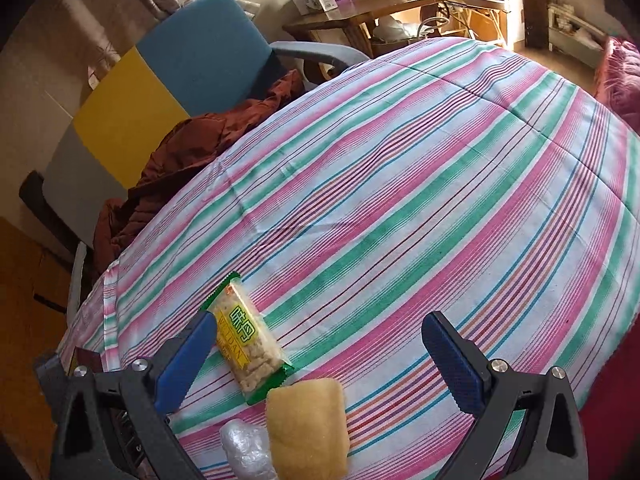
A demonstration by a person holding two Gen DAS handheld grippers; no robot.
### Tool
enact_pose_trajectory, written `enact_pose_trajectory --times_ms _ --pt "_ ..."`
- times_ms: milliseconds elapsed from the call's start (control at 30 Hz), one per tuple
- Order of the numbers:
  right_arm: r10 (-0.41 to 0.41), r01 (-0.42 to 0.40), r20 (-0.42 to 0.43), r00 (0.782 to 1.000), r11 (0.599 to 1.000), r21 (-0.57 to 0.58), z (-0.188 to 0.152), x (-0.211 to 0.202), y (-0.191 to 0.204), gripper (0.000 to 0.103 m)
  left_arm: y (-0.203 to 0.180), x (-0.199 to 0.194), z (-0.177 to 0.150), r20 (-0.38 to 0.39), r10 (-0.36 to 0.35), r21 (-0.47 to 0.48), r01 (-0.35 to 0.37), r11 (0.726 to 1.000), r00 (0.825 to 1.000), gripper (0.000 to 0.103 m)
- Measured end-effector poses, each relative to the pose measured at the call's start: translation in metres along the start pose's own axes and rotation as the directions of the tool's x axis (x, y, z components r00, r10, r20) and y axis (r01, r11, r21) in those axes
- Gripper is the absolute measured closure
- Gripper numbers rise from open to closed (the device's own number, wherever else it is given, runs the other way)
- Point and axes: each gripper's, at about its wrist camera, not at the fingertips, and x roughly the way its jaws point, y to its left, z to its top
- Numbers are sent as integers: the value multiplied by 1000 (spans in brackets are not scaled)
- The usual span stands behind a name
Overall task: Organize objects
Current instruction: 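Grasp the yellow sponge block with the right tool while the left tool holds the purple packet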
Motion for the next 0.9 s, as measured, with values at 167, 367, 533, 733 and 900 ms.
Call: enact_pose_trajectory --times_ms 167,367,533,733,900 --pt "10 -12 -24 1000 999 -46 -4 3 8 0 -6 -19 -35 15 -11 13 11 1000 1000 68" --pt "-15 9 -88 996 998 -69 -12 13 11 0 -9 -35 -67 49 -28 37 26 999 998 67" --pt "-66 46 -148 987 990 -132 -24 22 21 8 -6 -36 -69 51 -48 36 46 998 998 67" --pt "-133 99 -177 975 976 -192 -40 18 27 17 -4 -34 -69 56 -58 42 55 998 997 67" --pt "-210 154 -221 952 957 -246 -54 24 34 67 -4 -36 -72 69 -59 64 55 996 996 68"
